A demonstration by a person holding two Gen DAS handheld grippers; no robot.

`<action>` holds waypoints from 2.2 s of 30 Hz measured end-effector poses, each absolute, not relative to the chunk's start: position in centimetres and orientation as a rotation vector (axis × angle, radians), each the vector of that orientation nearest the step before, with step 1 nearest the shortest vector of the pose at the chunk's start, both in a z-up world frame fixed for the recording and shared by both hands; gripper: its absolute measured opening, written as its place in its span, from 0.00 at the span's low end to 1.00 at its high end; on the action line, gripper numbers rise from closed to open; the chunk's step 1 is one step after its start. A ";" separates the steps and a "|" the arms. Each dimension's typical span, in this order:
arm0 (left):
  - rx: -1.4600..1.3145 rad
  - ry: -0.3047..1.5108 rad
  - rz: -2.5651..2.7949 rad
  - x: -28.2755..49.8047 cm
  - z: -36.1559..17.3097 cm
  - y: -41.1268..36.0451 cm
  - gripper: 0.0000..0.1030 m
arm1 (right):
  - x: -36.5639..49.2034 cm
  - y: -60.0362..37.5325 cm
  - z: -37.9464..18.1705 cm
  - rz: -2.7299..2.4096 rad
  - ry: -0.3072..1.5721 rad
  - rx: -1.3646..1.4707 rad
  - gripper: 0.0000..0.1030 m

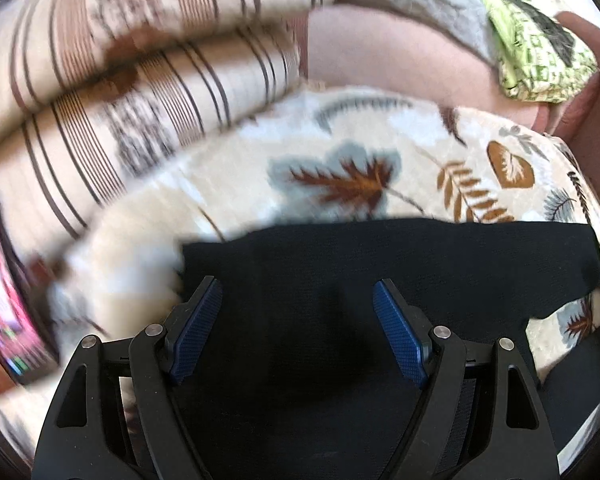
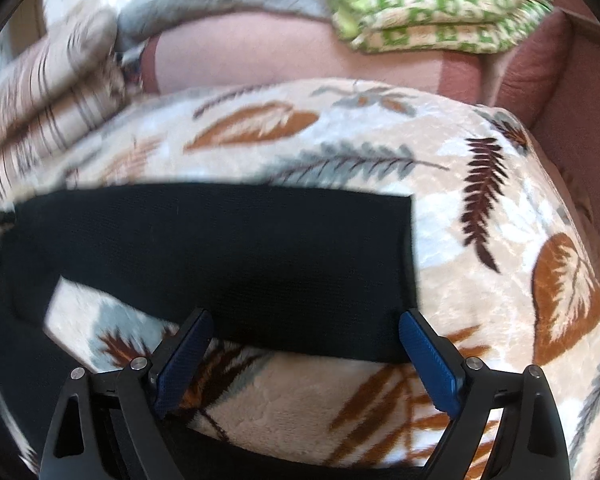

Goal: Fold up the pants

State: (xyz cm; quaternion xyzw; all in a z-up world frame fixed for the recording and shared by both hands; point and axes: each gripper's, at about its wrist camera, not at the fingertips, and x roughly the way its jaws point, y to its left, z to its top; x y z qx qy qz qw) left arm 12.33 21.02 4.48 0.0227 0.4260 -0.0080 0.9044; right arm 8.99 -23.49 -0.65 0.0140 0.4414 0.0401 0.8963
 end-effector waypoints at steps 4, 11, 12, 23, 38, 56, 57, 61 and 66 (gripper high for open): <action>0.245 0.852 -0.045 13.2 5.1 23.9 0.77 | 8.2 -25.3 1.1 0.057 0.832 0.090 0.90; 0.409 0.900 -0.155 15.4 3.2 26.0 0.77 | 7.5 -27.1 2.2 0.008 0.781 0.146 0.90; 0.437 0.911 -0.160 15.8 2.8 25.8 0.77 | 7.6 -27.1 2.2 0.006 0.781 0.147 0.90; 0.454 0.878 -0.198 16.4 2.0 27.0 0.77 | 8.9 -25.3 1.6 0.030 0.810 0.107 0.90; 0.297 0.997 -0.510 17.6 0.0 26.7 0.76 | 9.5 -24.8 1.0 0.034 0.839 0.078 0.90; 0.325 0.976 -0.381 16.4 3.3 26.0 0.05 | 8.3 -31.2 4.1 -0.050 0.668 0.221 0.82; 0.352 0.953 -0.373 15.8 4.0 25.4 0.05 | 8.4 -31.9 4.1 -0.036 0.675 0.243 0.78; 0.375 0.892 -0.318 14.6 5.8 24.3 0.05 | 11.2 -34.7 2.9 0.152 0.794 0.378 0.78; 0.333 0.868 -0.250 14.4 7.0 24.0 0.05 | 14.6 -33.6 1.6 0.243 0.890 0.266 0.78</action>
